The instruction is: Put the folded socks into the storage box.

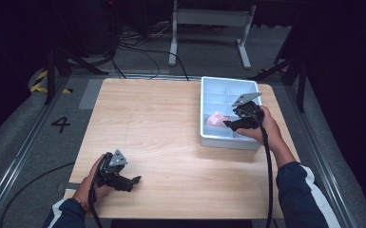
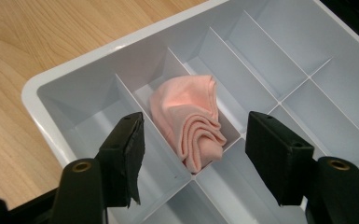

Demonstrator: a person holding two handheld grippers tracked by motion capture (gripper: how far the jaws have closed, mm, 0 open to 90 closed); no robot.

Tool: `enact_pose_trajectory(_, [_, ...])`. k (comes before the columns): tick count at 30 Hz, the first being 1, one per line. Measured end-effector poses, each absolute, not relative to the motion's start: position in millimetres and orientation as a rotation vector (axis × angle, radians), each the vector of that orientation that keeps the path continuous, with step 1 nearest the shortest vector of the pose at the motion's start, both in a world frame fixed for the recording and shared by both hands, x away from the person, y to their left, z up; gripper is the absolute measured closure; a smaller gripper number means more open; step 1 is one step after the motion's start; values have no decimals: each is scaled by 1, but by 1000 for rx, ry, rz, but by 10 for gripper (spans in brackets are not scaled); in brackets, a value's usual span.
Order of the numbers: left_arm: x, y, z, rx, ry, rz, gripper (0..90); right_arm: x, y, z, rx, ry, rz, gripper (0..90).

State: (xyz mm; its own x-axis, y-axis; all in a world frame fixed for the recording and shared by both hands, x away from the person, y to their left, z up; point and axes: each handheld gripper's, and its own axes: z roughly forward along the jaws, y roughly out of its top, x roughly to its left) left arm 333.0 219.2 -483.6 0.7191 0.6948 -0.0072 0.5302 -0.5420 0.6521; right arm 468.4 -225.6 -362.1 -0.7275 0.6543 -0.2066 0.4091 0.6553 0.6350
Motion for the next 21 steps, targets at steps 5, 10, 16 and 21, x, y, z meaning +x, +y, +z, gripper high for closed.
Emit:
enact_pose_trajectory(5, [333,219,-484,2277,927,332,0,460,-228,-359,813,2454,793,382])
enact_pose_trajectory(10, [333,219,-484,2279,926,333,0,451,-229,-358,792,2461,785,380])
enact_pose_trajectory(16, [333,219,-484,2279,925,334,0,440,-232,-356,770,2463,783,374])
enact_pose_trajectory(21, [333,219,-484,2279,925,334,0,432,-232,-355,745,2465,777,373])
